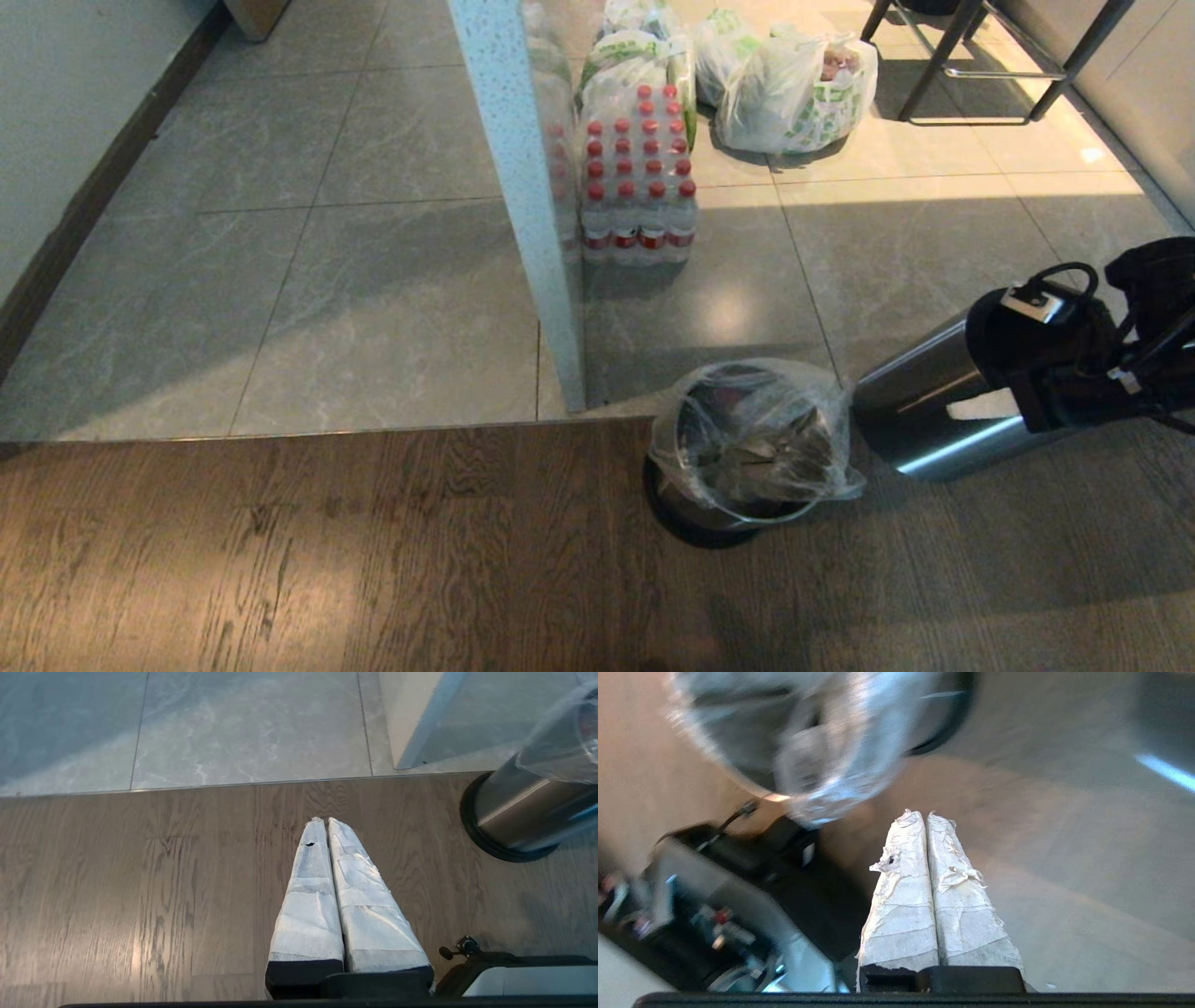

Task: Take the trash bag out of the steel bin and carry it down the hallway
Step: Pick up the trash bag

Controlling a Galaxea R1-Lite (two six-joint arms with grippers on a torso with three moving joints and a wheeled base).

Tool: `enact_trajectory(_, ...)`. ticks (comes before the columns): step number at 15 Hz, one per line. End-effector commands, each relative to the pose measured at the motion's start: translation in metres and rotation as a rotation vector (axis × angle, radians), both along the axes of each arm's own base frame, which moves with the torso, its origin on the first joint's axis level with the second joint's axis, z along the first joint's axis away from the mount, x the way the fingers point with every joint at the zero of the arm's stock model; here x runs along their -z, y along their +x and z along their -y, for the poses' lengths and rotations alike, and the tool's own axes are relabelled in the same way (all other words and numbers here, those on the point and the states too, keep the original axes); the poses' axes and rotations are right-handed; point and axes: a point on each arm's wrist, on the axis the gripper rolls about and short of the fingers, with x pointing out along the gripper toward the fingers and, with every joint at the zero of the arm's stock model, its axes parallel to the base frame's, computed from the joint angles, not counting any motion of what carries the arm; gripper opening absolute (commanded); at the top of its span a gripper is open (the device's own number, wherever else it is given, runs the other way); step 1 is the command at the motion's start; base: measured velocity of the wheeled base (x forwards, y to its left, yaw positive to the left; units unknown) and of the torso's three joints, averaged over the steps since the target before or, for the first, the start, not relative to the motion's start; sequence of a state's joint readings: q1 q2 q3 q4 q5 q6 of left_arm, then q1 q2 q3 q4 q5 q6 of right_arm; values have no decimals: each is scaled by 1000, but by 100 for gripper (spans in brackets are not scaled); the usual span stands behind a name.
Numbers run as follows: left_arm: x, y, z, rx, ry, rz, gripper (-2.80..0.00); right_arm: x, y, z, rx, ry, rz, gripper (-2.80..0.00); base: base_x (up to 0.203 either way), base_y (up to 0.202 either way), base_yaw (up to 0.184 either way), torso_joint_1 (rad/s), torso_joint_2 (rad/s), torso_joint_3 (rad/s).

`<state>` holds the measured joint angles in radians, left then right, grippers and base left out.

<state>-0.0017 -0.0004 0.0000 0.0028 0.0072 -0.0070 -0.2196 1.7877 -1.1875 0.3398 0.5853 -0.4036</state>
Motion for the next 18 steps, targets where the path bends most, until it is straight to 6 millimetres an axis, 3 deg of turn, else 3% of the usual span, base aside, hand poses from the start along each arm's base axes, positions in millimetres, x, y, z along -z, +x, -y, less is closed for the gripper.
enact_trajectory(1,0,0,0,-1,-1,-2,-280,7,1,-16,-42,16,-25,-280,0,0,0,0,0,0)
enact_trajectory(2,0,0,0,-1,-1,-2,-280,12,8,-22,-45,33,-27,-261,0,0,0,0,0,0)
enact_trajectory(3,0,0,0,-1,-1,-2,-280,17,17,-28,-40,51,-29,0,0,0,0,0,0,0)
enact_trajectory(6,0,0,0,-1,-1,-2,-280,41,48,-47,-29,98,-11,0,0,0,0,0,0,0)
enact_trajectory(9,0,0,0,-1,-1,-2,-280,63,69,-49,-26,109,-36,0,0,0,0,0,0,0)
enact_trajectory(13,0,0,0,-1,-1,-2,-280,75,88,-28,31,114,-35,0,0,0,0,0,0,0)
enact_trajectory(18,0,0,0,-1,-1,-2,-280,84,103,-16,243,299,-154,0,0,0,0,0,0,0)
